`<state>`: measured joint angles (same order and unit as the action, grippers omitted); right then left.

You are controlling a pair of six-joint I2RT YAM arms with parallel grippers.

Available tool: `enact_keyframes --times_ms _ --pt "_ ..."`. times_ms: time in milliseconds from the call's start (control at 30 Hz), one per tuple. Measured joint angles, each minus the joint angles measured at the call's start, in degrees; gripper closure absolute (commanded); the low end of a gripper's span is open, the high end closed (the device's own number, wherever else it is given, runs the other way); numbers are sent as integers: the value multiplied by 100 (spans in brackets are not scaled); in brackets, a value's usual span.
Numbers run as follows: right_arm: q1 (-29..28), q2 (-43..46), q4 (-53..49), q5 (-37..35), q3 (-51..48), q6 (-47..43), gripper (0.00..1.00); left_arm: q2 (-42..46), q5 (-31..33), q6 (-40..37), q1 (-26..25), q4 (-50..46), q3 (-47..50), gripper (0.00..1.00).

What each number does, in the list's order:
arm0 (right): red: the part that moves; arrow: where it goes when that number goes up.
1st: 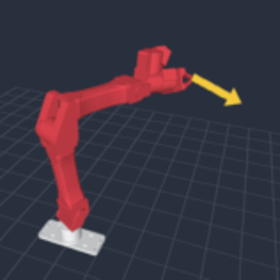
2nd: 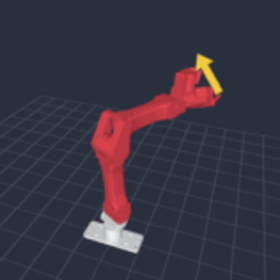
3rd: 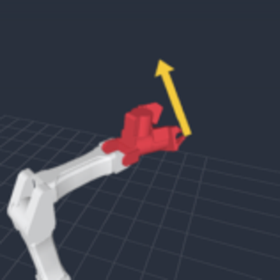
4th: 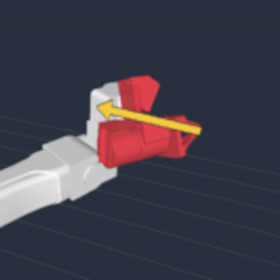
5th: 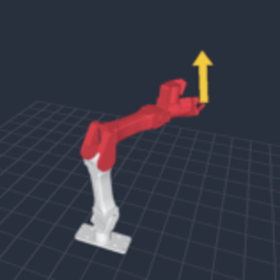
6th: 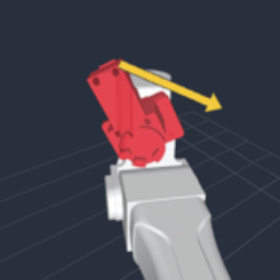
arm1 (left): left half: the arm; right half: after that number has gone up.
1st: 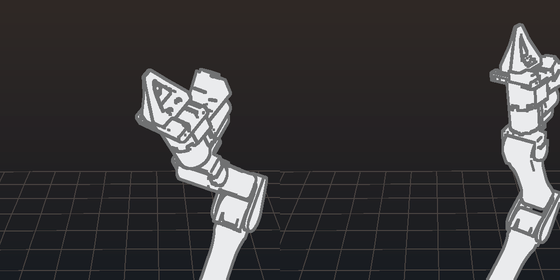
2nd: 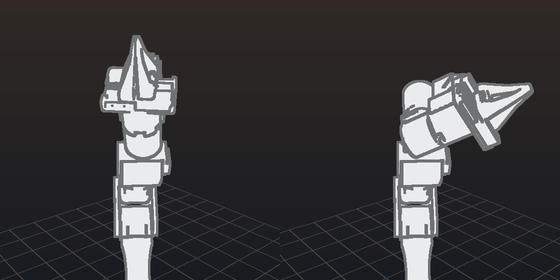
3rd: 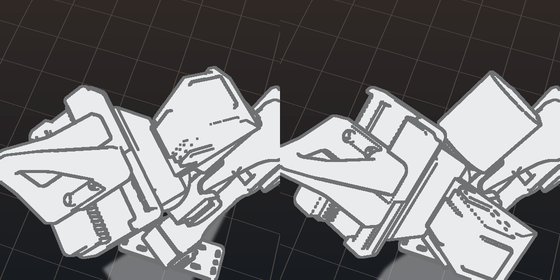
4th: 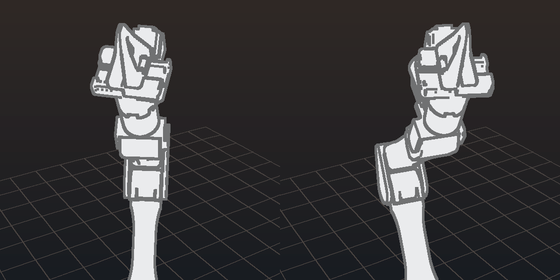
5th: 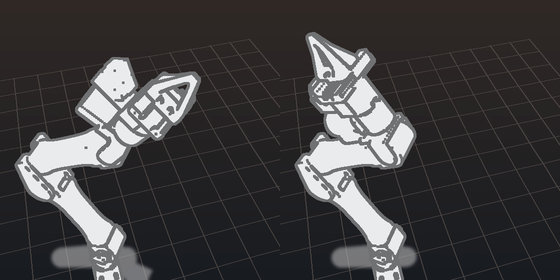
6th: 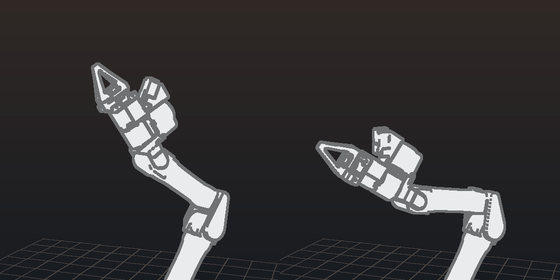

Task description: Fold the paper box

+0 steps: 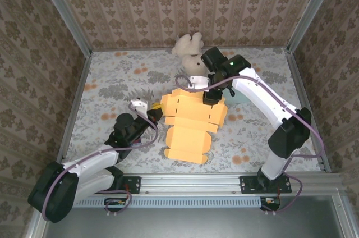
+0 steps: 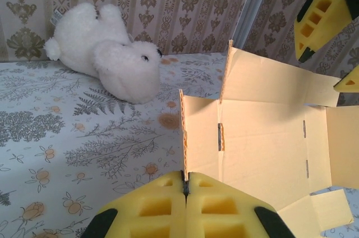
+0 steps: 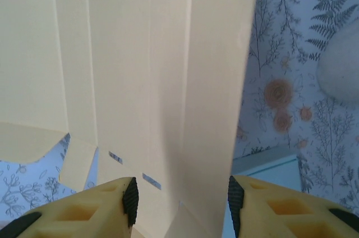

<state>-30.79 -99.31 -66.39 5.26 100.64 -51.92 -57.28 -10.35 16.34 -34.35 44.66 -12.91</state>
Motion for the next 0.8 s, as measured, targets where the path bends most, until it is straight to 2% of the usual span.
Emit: enact_keyframes --times_ms 300,800 --pt "26 -656 -647 81 686 -85 65 59 61 -61 -50 7 42 100" --pt "52 -833 -809 170 754 -87 65 315 144 -120 -127 0 197 100"
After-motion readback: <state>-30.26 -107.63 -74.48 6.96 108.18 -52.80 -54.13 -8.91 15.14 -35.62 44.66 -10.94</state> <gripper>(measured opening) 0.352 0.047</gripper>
